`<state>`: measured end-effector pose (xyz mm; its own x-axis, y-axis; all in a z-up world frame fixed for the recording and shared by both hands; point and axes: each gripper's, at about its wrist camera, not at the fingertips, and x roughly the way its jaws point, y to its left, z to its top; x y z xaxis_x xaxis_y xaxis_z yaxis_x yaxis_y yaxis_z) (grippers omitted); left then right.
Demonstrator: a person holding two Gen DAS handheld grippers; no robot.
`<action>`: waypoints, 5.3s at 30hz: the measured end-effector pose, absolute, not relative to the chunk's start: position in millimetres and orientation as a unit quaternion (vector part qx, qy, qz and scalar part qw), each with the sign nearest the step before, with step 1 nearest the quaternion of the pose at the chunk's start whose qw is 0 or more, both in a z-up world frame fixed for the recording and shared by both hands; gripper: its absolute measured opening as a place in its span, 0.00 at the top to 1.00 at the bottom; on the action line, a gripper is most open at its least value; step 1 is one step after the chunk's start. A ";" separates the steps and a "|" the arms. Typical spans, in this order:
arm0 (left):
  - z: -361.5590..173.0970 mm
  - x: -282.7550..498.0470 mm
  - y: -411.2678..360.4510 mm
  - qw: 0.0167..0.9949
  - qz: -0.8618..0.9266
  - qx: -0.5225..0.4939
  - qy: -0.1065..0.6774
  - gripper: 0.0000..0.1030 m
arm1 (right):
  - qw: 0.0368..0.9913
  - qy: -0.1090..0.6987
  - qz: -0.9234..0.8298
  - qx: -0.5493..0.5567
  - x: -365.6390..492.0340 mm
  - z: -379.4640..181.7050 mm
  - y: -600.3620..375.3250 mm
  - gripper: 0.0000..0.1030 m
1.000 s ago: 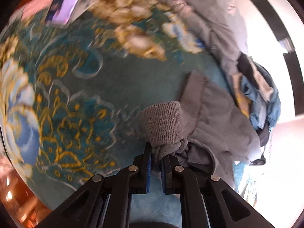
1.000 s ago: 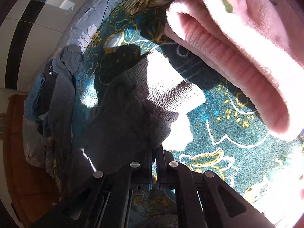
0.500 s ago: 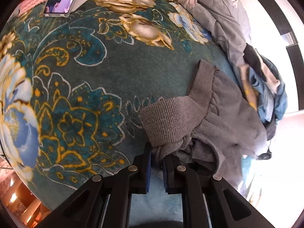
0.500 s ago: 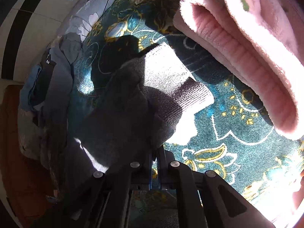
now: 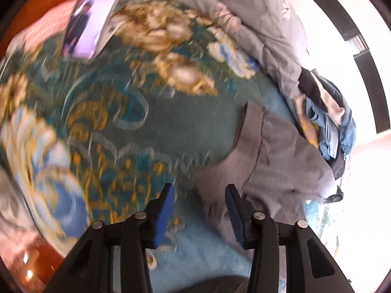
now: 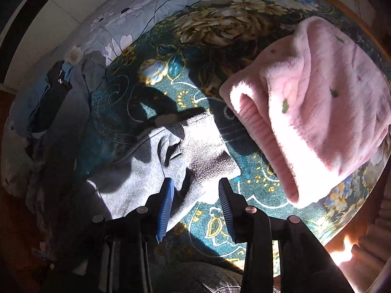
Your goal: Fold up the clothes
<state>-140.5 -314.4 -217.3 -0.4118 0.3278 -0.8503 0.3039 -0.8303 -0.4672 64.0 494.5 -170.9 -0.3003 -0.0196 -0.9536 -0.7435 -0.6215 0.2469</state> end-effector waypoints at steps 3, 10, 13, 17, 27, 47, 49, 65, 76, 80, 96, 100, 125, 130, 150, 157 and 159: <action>-216.6 -183.2 -305.9 0.016 0.794 -0.541 -0.277 0.46 | 0.240 0.365 0.736 -0.516 31.4 -157.8 494.4 0.59; -244.3 -274.5 -278.0 0.024 0.781 -0.565 -0.265 0.46 | 0.180 0.344 0.761 -0.520 -75.6 -155.8 452.5 0.57; -258.3 -302.0 -252.0 0.053 0.775 -0.579 -0.247 0.46 | 0.152 0.321 0.769 -0.531 -113.3 -159.4 432.5 0.57; -280.2 -322.1 -222.6 0.071 0.762 -0.602 -0.228 0.45 | 0.128 0.300 0.779 -0.536 -159.0 -163.3 420.9 0.57; -282.0 -326.0 -197.7 0.031 0.795 -0.573 -0.196 0.71 | 0.113 0.284 0.803 -0.512 -253.1 -165.6 426.3 0.54; -268.1 -334.8 -222.1 -0.032 0.813 -0.554 -0.177 0.73 | 0.156 0.211 0.797 -0.543 -360.4 -197.4 452.7 0.54; -268.7 -337.3 -220.1 -0.035 0.812 -0.556 -0.171 0.73 | 0.160 0.208 0.795 -0.547 -362.1 -200.8 453.6 0.64; -272.9 -342.5 -216.4 -0.027 0.803 -0.570 -0.174 0.71 | 0.136 0.378 0.834 -0.379 -207.7 -180.0 553.6 0.90; -270.6 -355.7 -203.5 -0.026 0.794 -0.591 -0.142 0.68 | 0.207 0.416 0.767 -0.442 -164.3 -262.8 583.6 0.90; -273.8 -355.0 -203.9 -0.031 0.791 -0.594 -0.145 0.66 | 0.210 0.373 0.782 -0.454 -171.6 -249.8 584.9 0.83; -276.6 -362.1 -199.2 -0.045 0.782 -0.607 -0.132 0.64 | 0.137 0.271 0.775 -0.554 -276.3 -266.3 587.2 0.56; -277.8 -363.0 -199.2 -0.054 0.780 -0.609 -0.137 0.64 | 0.124 0.264 0.776 -0.560 -276.9 -268.4 581.1 0.56; -256.2 -365.3 -200.9 -0.033 0.774 -0.616 -0.146 0.58 | 0.201 0.293 0.791 -0.498 -255.4 -229.9 598.3 0.86; -243.5 -350.7 -194.2 -0.023 0.771 -0.620 -0.143 0.46 | 0.194 0.264 0.809 -0.489 -236.8 -191.8 581.7 0.55; -214.2 -162.6 -274.3 0.024 0.772 -0.576 -0.266 0.37 | 0.221 0.359 0.772 -0.475 3.2 -145.0 464.7 0.43; -245.6 -124.4 -260.9 0.059 0.736 -0.597 -0.313 0.37 | 0.249 0.425 0.725 -0.482 59.8 -175.7 448.1 0.43; -252.4 -124.5 -254.4 0.064 0.730 -0.605 -0.313 0.37 | 0.254 0.431 0.713 -0.492 70.6 -184.6 442.0 0.43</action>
<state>-124.5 -254.4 -252.4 -0.2605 0.4721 -0.8422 0.2839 -0.7963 -0.5342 70.6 442.0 -184.6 -0.3876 -0.0617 -0.9198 -0.7861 -0.4990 0.3647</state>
